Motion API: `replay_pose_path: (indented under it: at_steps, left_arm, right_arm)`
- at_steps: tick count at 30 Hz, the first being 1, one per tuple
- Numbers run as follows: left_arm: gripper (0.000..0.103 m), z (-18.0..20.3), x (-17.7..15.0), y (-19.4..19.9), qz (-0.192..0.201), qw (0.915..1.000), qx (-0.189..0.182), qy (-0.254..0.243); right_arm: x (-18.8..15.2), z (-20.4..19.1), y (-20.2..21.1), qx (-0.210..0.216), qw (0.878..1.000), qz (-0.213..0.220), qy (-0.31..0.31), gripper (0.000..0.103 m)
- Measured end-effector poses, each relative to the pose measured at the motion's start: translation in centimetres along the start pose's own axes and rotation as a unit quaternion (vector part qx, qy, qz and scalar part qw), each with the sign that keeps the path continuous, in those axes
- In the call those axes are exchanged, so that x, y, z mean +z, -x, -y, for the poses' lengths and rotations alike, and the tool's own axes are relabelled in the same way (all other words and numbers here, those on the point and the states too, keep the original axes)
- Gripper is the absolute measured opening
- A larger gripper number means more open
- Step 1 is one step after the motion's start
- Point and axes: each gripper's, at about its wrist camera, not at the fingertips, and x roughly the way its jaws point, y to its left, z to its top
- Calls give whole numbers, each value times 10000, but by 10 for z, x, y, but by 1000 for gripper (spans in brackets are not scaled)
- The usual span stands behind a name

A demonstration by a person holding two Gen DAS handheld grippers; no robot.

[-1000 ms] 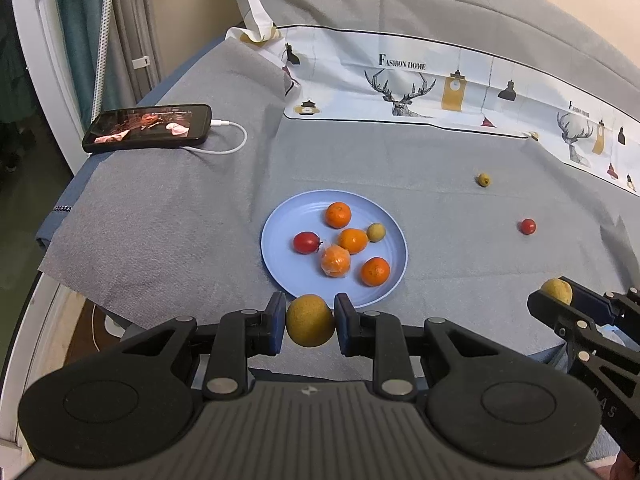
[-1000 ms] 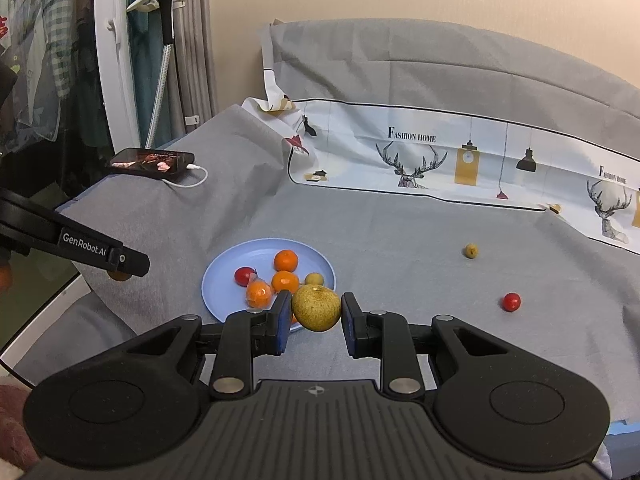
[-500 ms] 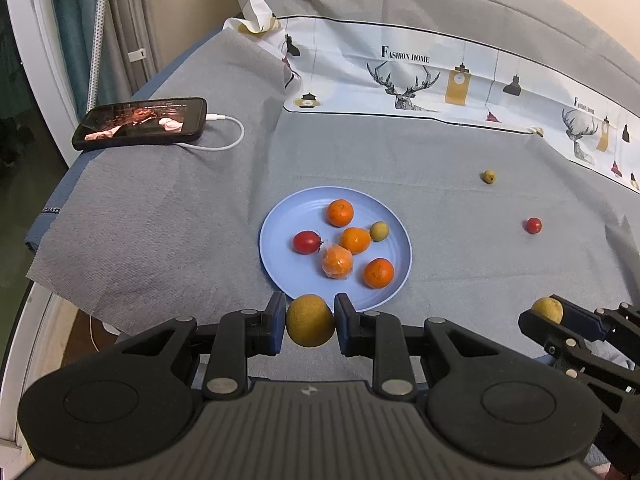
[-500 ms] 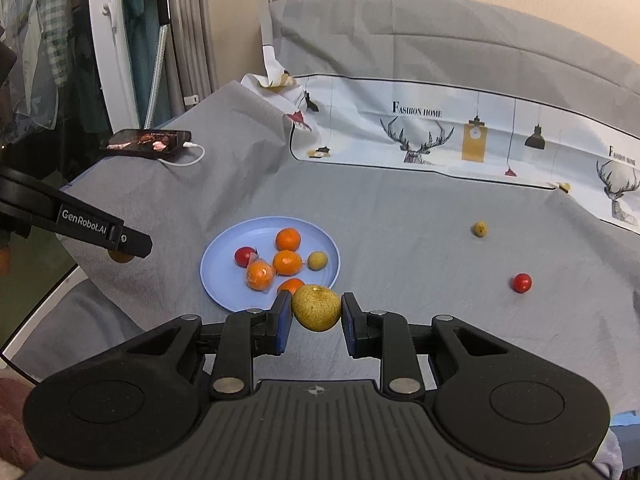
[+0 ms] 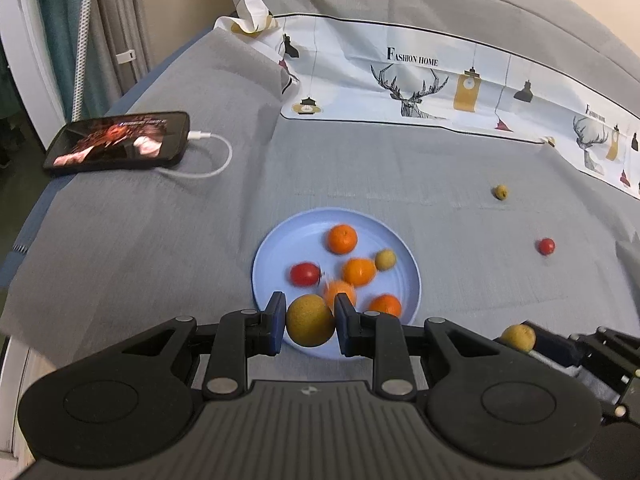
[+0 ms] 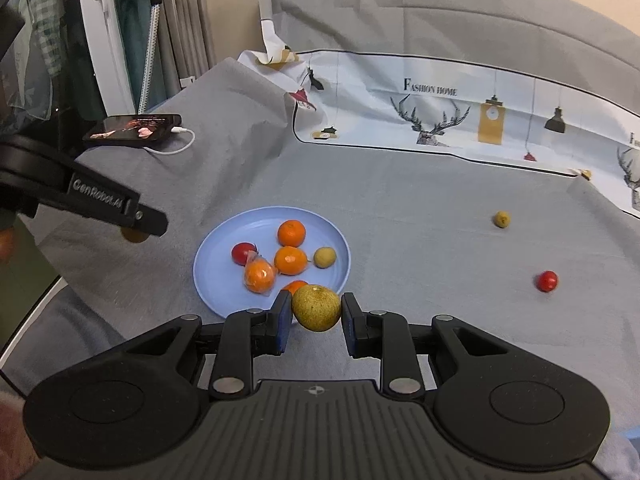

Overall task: Organize fruits
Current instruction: 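Carry both held yellow fruits toward the blue plate with both tools, then open both tools to drop the yellow fruits onto the blue plate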

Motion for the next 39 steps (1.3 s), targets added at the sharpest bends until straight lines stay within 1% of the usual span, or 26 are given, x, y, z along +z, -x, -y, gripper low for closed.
replay_pose_path:
  at_steps: [7, 9, 16, 21, 23, 24, 25, 26, 27, 28, 29, 30, 32, 36, 39]
  left_arm:
    - [28, -2, 26, -46, -71, 9999, 115, -38]
    - [28, -4, 30, -61, -138, 9998, 88, -60]
    - [28, -8, 38, -107, -302, 9992, 78, -259]
    - [29, -9, 40, -129, -361, 9986, 74, -379]
    - [45, -11, 42, -132, -357, 9985, 26, -419]
    - [67, -13, 42, -130, -292, 9987, -2, -417]
    - [91, -14, 42, -126, -199, 9989, 0, -414]
    - [98, -14, 41, -121, -80, 9991, 16, -420]
    - [102, -14, 40, -114, 53, 9990, 35, -439]
    - [103, -14, 38, -106, 169, 9986, 63, -493]
    - [103, -13, 36, -100, 174, 9982, 65, -567]
    - [103, -13, 33, -94, 130, 9979, 87, -625]
    - [103, -14, 23, -83, 59, 9982, 174, -564]
    - [103, -16, 1, -54, -20, 9988, 145, -458]
    - [103, -18, -19, -30, -48, 9995, 197, -243]
  right_arm:
    - [20, -3, -48, 110, 9997, -240, 5, 28]
    - [24, -5, -61, 138, 9995, -296, 30, 28]
    - [34, -11, -103, 156, 9986, -466, 207, 28]
    - [39, -15, -124, 204, 9976, -551, 363, 28]
    - [42, -16, -130, 309, 9970, -579, 408, 28]
    - [43, -16, -131, 357, 9968, -572, 419, 28]
    - [45, -16, -132, 382, 9968, -558, 427, 37]
    - [46, -17, -131, 390, 9967, -566, 430, 57]
    - [47, -17, -129, 391, 9968, -558, 423, 65]
    - [47, -16, -125, 372, 9971, -526, 411, 74]
    - [46, -16, -122, 347, 9971, -531, 418, 78]
    - [44, -15, -117, 315, 9970, -566, 426, 80]
    - [38, -14, -106, 248, 9969, -648, 381, 86]
    - [20, -12, -76, 202, 9959, -835, 276, 89]
    - [9, -14, -53, 165, 9957, -886, 237, 94]
